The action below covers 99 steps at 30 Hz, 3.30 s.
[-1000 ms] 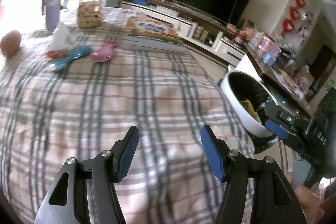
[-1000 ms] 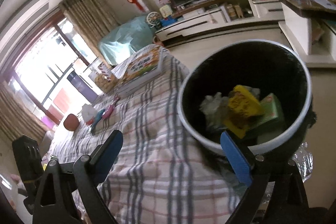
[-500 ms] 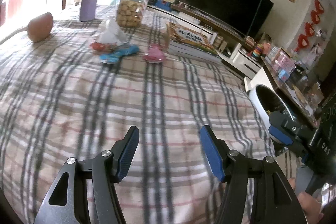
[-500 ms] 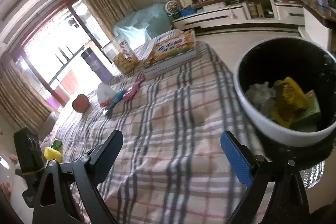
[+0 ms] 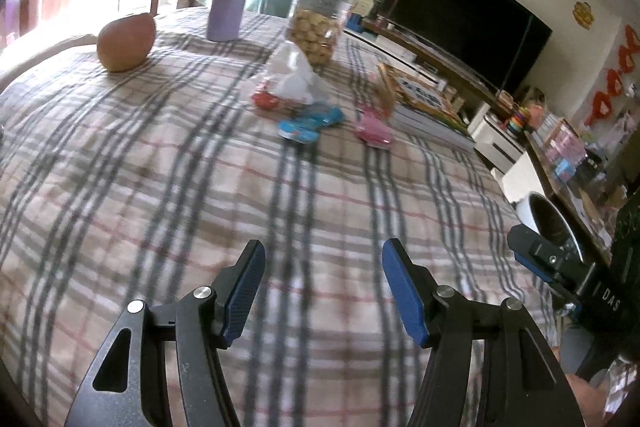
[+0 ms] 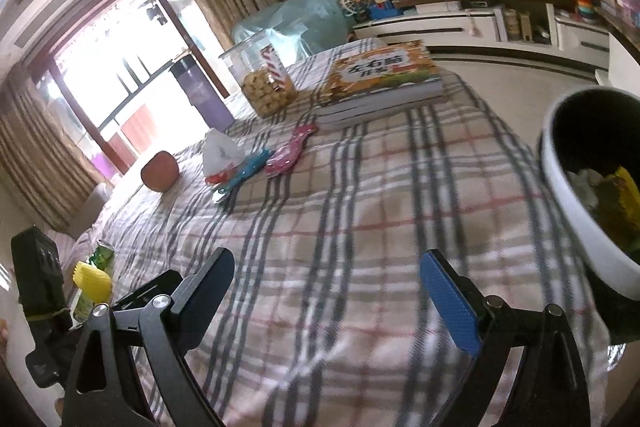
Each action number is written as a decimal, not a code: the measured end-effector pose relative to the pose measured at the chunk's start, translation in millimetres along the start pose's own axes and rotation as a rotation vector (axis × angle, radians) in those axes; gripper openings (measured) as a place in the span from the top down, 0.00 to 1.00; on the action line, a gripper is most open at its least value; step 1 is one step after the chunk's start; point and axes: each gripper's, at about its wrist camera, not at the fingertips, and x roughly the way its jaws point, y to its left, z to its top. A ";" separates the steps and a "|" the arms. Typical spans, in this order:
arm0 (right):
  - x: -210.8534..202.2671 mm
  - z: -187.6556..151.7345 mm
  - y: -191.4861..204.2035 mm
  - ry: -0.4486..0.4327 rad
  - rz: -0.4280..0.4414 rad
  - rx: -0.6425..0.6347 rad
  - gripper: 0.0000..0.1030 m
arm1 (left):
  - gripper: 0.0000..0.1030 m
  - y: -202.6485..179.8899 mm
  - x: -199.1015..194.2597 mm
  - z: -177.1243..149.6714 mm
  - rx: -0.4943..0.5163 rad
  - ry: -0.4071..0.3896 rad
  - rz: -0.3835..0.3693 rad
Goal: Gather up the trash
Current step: 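Move both open tools away from the bin back over the bed, then grasp the white plastic bag with the left tool while the right tool grasps the pink brush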
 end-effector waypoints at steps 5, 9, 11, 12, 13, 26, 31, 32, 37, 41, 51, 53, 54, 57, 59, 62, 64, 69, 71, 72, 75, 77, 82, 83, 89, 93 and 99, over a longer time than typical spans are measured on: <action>19.8 5.7 13.0 0.019 0.004 -0.027 0.08 | 0.41 11.4 11.6 15.4 0.003 -0.001 0.017; 32.4 13.0 17.2 0.031 0.013 -0.027 0.08 | 0.41 18.0 22.1 33.0 0.018 -0.011 0.032; 38.8 16.3 18.9 0.037 0.016 -0.030 0.08 | 0.41 20.6 29.0 42.1 0.024 -0.013 0.035; 41.6 17.5 19.7 0.040 0.017 -0.028 0.08 | 0.41 22.3 34.0 48.2 0.027 -0.010 0.034; 44.0 18.9 19.5 0.043 0.019 -0.025 0.08 | 0.41 23.4 38.6 54.4 0.029 -0.008 0.034; 68.8 38.8 11.6 0.048 0.024 0.000 0.08 | 0.41 18.1 98.4 113.2 0.085 -0.030 0.032; 73.9 44.7 4.4 0.049 0.022 0.021 0.08 | 0.42 15.7 121.6 127.2 0.092 -0.024 0.029; 74.5 45.0 4.0 0.049 0.022 0.022 0.08 | 0.43 15.8 126.1 129.9 0.092 -0.023 0.025; 77.1 50.3 5.1 0.048 0.015 0.016 0.08 | 0.74 17.4 141.0 134.1 0.091 -0.011 -0.012; 80.8 53.3 12.1 0.052 0.001 -0.008 0.10 | 0.92 24.6 142.0 129.9 0.093 -0.001 -0.036; 112.5 56.7 48.0 0.065 -0.015 -0.099 0.22 | 1.00 55.3 100.2 94.8 0.049 -0.005 -0.083; 121.6 58.4 53.0 0.069 -0.029 -0.114 0.27 | 1.00 59.8 95.5 91.3 0.047 -0.001 -0.083; 125.5 59.3 54.1 0.072 -0.038 -0.119 0.28 | 1.00 62.0 94.0 91.4 0.050 0.002 -0.080; 139.4 63.2 57.9 0.085 -0.077 -0.145 0.31 | 1.00 64.4 92.0 95.8 0.047 0.008 -0.086; 149.2 65.4 59.8 0.098 -0.109 -0.172 0.37 | 0.94 64.5 93.3 101.7 0.047 0.010 -0.084; 157.0 67.2 58.0 0.123 -0.124 -0.184 0.53 | 0.73 61.1 98.7 108.0 0.055 0.009 -0.081; 152.8 65.8 55.9 0.118 -0.109 -0.183 0.54 | 0.65 55.4 104.2 112.0 0.078 0.004 -0.066; 132.0 59.5 46.1 0.107 -0.068 -0.141 0.54 | 0.50 42.8 121.2 122.3 0.110 0.013 -0.058; 120.9 55.4 40.4 0.096 -0.052 -0.118 0.54 | 0.46 35.3 127.5 126.6 0.122 0.010 -0.064; 116.0 52.9 37.0 0.094 -0.051 -0.105 0.54 | 0.46 31.6 129.8 128.6 0.129 0.008 -0.066; 105.6 46.6 28.8 0.092 -0.047 -0.077 0.54 | 0.48 18.2 137.5 132.8 0.166 -0.013 -0.052; 99.9 43.2 24.6 0.090 -0.049 -0.065 0.54 | 0.56 11.0 144.9 133.8 0.189 -0.014 -0.036; 88.1 37.5 16.4 0.083 -0.045 -0.044 0.54 | 0.89 1.2 154.6 130.6 0.218 0.009 -0.029; 85.1 37.0 14.8 0.082 -0.041 -0.040 0.54 | 0.90 0.7 152.8 130.0 0.216 0.008 -0.031; 65.4 32.8 9.0 0.067 -0.024 -0.039 0.54 | 0.92 -0.3 122.1 119.4 0.185 -0.023 -0.057; 49.2 26.4 6.4 0.058 -0.016 -0.049 0.54 | 0.92 -7.1 89.5 101.6 0.168 -0.043 -0.098; 26.2 9.6 -3.3 0.061 -0.023 -0.066 0.54 | 0.92 -23.7 54.9 59.6 0.153 -0.026 -0.166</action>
